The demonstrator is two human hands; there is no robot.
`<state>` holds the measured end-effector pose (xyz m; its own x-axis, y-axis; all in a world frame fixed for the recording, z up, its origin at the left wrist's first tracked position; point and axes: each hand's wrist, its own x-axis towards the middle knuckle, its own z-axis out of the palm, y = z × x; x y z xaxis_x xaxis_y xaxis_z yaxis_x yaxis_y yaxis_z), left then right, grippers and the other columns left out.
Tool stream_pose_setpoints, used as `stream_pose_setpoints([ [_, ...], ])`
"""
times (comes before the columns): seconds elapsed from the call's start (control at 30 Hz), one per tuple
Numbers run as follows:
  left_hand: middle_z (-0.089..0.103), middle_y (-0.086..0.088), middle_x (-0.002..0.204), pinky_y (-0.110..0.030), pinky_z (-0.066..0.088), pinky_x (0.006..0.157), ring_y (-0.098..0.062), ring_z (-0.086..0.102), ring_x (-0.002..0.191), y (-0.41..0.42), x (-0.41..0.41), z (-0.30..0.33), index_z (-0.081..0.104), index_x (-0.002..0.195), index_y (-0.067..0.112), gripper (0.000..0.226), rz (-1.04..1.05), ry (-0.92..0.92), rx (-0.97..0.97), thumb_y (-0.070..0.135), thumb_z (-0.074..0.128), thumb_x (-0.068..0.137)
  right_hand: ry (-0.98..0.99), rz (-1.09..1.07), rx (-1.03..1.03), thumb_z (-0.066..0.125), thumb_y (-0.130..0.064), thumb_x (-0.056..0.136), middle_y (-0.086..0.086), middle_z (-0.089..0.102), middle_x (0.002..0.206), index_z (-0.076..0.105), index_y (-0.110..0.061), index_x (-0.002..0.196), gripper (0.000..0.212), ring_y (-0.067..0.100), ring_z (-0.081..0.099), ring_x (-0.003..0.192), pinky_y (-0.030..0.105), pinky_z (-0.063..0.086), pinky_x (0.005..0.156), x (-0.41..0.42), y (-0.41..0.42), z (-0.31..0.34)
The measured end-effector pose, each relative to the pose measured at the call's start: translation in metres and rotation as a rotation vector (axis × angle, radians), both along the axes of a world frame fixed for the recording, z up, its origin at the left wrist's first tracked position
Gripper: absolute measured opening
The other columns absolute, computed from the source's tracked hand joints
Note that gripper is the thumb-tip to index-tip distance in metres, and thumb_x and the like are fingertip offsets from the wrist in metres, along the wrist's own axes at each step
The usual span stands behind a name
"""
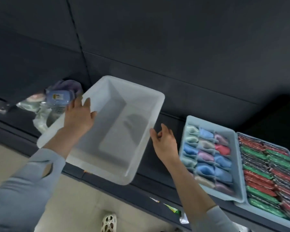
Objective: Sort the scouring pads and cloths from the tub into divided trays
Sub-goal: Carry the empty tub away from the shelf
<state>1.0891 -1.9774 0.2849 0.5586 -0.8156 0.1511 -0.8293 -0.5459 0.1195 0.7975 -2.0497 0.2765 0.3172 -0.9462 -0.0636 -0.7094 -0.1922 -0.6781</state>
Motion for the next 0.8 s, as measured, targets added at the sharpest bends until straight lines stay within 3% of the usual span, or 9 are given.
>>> stream_pose_setpoints([
  [0.07, 0.032, -0.031, 0.147, -0.056, 0.031, 0.106, -0.050, 0.034, 0.131, 0.005, 0.022, -0.003, 0.020, 0.151, 0.001, 0.071, 0.077, 0.069, 0.079, 0.032, 0.053, 0.096, -0.057, -0.041, 0.203, 0.051, -0.048, 0.095, 0.013, 0.060, 0.112, 0.047, -0.007, 0.128, 0.053, 0.029, 0.057, 0.104, 0.033, 0.044, 0.080, 0.026, 0.008, -0.001],
  [0.13, 0.035, -0.031, 0.146, -0.055, 0.035, 0.100, -0.051, 0.040, 0.127, 0.009, 0.033, -0.001, 0.009, 0.153, 0.001, 0.072, 0.113, 0.141, 0.124, 0.034, 0.045, 0.100, -0.122, -0.124, 0.319, 0.055, -0.044, 0.094, 0.011, 0.061, 0.113, 0.044, -0.009, 0.126, 0.049, 0.030, 0.062, 0.100, 0.041, 0.052, 0.085, 0.040, 0.015, 0.001],
  [0.2, 0.043, -0.032, 0.140, -0.051, 0.038, 0.096, -0.049, 0.045, 0.124, 0.013, 0.039, 0.002, 0.017, 0.150, -0.001, 0.059, 0.126, 0.193, 0.154, 0.029, 0.036, 0.104, -0.132, -0.180, 0.341, 0.054, -0.033, 0.093, 0.010, 0.063, 0.108, 0.043, -0.010, 0.125, 0.041, 0.031, 0.063, 0.096, 0.048, 0.053, 0.086, 0.046, 0.019, 0.002],
  [0.33, 0.055, -0.032, 0.127, -0.044, 0.038, 0.095, -0.046, 0.051, 0.118, 0.033, 0.050, 0.000, 0.053, 0.130, -0.002, 0.035, 0.165, 0.411, -0.063, 0.010, 0.036, 0.102, -0.142, -0.252, 0.308, 0.052, -0.015, 0.088, 0.008, 0.063, 0.105, 0.049, -0.010, 0.118, 0.030, 0.028, 0.061, 0.091, 0.043, 0.053, 0.084, 0.045, 0.022, 0.006],
  [0.47, 0.054, -0.025, 0.134, -0.042, 0.040, 0.101, -0.041, 0.050, 0.123, 0.080, 0.034, -0.009, 0.050, 0.139, 0.008, 0.039, 0.260, 0.637, -0.222, 0.015, 0.037, 0.103, -0.122, -0.207, 0.257, 0.050, -0.011, 0.086, 0.006, 0.061, 0.103, 0.052, -0.011, 0.111, 0.026, 0.028, 0.059, 0.090, 0.038, 0.049, 0.078, 0.037, 0.029, 0.005],
  [0.63, 0.061, -0.014, 0.130, -0.035, 0.042, 0.100, -0.031, 0.056, 0.120, 0.152, -0.015, -0.019, 0.056, 0.136, 0.020, 0.036, 0.429, 0.734, -0.484, 0.021, 0.043, 0.102, -0.106, -0.076, 0.163, 0.050, -0.012, 0.090, 0.005, 0.058, 0.100, 0.052, -0.008, 0.112, 0.023, 0.025, 0.054, 0.085, 0.028, 0.037, 0.071, 0.021, 0.047, 0.003],
  [0.8, 0.070, 0.002, 0.104, -0.040, 0.051, 0.088, -0.016, 0.061, 0.090, 0.246, -0.080, -0.025, 0.069, 0.113, 0.026, 0.024, 0.581, 0.853, -0.797, 0.026, 0.051, 0.097, -0.184, 0.082, 0.106, 0.053, -0.019, 0.090, 0.004, 0.063, 0.093, 0.058, -0.009, 0.107, 0.020, 0.024, 0.060, 0.082, 0.035, 0.049, 0.075, 0.006, 0.075, 0.002],
])
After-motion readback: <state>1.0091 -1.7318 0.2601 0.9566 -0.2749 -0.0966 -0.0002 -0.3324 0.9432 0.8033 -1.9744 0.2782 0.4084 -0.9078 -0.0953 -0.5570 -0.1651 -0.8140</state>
